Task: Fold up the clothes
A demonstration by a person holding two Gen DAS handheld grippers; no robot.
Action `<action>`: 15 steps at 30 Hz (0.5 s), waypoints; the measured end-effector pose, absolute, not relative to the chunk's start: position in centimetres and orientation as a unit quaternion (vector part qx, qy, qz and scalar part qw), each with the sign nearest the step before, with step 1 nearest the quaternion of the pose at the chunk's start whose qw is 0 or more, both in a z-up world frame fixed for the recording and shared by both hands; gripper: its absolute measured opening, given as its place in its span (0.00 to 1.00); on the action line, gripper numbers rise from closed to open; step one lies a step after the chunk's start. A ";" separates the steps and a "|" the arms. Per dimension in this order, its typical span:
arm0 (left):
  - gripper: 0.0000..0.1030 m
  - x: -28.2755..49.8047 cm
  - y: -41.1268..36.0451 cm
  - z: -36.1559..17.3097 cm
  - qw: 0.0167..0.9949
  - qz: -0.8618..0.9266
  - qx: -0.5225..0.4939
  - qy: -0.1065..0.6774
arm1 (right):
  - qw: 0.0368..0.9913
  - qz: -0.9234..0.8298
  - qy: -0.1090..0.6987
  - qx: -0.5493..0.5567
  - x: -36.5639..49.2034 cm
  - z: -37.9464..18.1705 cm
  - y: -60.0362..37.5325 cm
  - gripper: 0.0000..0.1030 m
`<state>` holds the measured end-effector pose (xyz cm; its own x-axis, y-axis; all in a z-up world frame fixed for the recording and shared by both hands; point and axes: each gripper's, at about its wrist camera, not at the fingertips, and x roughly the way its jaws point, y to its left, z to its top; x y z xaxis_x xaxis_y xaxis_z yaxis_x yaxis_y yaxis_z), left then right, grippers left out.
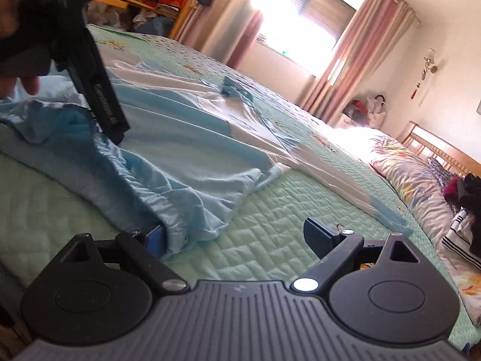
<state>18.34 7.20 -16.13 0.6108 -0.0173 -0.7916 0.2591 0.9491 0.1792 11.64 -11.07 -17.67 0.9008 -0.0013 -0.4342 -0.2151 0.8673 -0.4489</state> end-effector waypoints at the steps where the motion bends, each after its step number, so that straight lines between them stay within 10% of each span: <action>1: 0.86 18.2 7.1 -16.2 0.886 -0.078 0.141 0.434 | 0.941 0.055 0.216 -0.255 12.0 -18.0 -10.8 0.90; 15: 0.87 14.1 1.1 -16.2 0.867 -0.082 0.250 0.424 | 0.898 -0.050 0.103 -0.425 8.6 -18.8 -12.5 0.96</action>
<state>14.09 1.15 -16.15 0.6276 0.0696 -0.7754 0.3547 0.8611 0.3643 8.60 -12.50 -18.79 0.9735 -0.1785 -0.1428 0.0027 0.6336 -0.7736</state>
